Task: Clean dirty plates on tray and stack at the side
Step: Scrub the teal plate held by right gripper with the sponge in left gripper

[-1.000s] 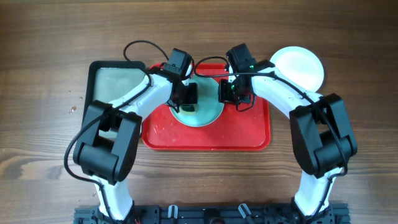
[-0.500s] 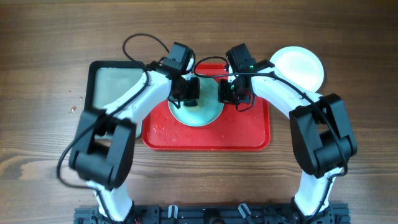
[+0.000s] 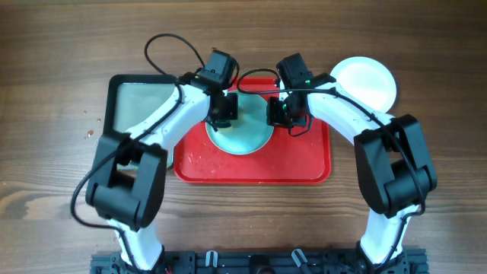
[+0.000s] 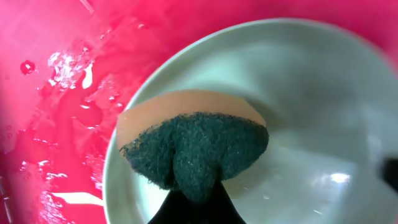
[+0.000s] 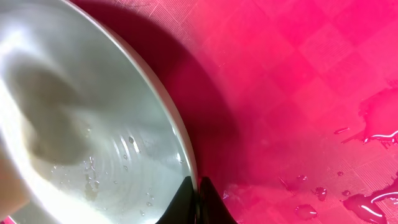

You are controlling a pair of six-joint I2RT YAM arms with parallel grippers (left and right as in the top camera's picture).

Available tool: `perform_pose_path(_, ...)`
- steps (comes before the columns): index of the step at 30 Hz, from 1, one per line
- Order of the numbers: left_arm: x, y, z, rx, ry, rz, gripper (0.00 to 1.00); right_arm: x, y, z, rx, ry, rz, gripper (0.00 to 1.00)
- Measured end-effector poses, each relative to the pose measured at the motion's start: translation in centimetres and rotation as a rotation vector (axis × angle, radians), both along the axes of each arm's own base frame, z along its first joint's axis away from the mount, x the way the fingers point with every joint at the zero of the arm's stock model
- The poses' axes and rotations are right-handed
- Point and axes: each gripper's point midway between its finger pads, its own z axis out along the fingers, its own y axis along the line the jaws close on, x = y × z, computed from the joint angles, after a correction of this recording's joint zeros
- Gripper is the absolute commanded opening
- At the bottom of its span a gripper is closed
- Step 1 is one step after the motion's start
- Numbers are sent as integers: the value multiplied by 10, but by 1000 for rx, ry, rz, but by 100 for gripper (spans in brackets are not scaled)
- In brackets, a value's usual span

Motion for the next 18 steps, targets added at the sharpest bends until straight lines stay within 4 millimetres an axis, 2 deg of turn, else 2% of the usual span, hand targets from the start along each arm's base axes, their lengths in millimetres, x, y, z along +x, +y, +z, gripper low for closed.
perform_pose_path(4,1,12,-21,79,22,14,4,0,0,0,0,-1,1,4)
perform_pose_path(11,3,11,-27,85,26,14,4,0,0,0,-3,-14,37,5)
perform_pose_path(14,5,6,-27,60,25,5,4,0,0,0,-6,-24,61,5)
perform_pose_path(18,10,-11,-27,-46,22,-43,4,0,0,0,-8,-25,66,4)
